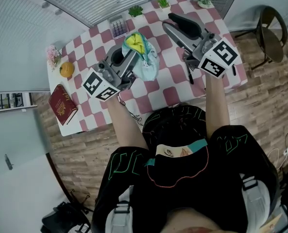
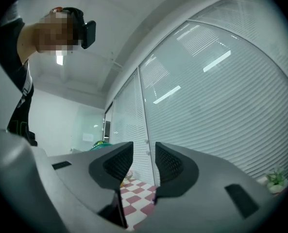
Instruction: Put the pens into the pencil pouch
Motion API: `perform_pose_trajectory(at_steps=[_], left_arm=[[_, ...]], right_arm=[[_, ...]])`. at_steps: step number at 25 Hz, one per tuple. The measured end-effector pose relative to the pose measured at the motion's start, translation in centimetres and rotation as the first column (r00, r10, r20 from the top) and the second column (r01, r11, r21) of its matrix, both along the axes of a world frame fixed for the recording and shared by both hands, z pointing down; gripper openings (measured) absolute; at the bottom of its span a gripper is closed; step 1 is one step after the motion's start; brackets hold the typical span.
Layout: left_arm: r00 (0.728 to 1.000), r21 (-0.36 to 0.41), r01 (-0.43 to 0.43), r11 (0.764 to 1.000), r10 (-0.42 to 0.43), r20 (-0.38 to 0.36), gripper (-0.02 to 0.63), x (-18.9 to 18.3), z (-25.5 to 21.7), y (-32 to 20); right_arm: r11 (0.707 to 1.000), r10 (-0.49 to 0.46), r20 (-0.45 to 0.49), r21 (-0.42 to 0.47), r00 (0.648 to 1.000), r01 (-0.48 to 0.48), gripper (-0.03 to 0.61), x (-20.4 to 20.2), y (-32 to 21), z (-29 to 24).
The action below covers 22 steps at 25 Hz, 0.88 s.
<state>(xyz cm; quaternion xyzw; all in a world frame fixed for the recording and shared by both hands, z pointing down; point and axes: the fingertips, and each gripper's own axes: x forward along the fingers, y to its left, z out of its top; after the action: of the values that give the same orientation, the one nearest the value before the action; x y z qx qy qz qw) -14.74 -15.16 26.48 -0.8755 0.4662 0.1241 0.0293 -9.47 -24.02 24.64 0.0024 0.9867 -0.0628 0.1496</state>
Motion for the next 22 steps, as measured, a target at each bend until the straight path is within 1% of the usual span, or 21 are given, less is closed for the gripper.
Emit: perform_pose_trajectory(at_steps=[2, 5, 8, 14, 20, 22], left_arm=[[1.000, -0.001, -0.009, 1.000, 0.009, -0.001, 0.026, 0.1, 0.0, 0.1], [1.000, -0.002, -0.026, 1.000, 0.026, -0.003, 0.026, 0.4, 0.0, 0.1], [0.999, -0.008, -0.043, 0.999, 0.043, 0.000, 0.026, 0.8, 0.1, 0.1], [0.996, -0.020, -0.084, 0.996, 0.084, 0.004, 0.028, 1.4, 0.5, 0.3], [0.988, -0.052, -0.153, 0.987, 0.154, 0.031, 0.029, 2.8, 1.1, 0.8], [0.985, -0.063, -0.164, 0.984, 0.167, 0.040, 0.029, 3.1, 1.3, 0.9]], right_arm=[[0.998, -0.070, -0.001, 0.002, 0.998, 0.070, 0.164, -0.4, 1.0, -0.2], [0.985, -0.173, -0.013, -0.002, 0.985, 0.173, 0.192, -0.9, 2.6, -0.2], [0.965, -0.262, -0.026, -0.004, 0.965, 0.262, 0.209, -1.3, 4.2, -0.1], [0.924, -0.382, -0.033, -0.028, 0.924, 0.381, 0.213, -1.4, 6.0, 0.1], [0.859, -0.511, -0.082, -0.084, 0.855, 0.505, 0.213, -1.5, 7.9, 1.2], [0.847, -0.532, -0.101, -0.095, 0.841, 0.524, 0.212, -1.6, 8.4, 1.5]])
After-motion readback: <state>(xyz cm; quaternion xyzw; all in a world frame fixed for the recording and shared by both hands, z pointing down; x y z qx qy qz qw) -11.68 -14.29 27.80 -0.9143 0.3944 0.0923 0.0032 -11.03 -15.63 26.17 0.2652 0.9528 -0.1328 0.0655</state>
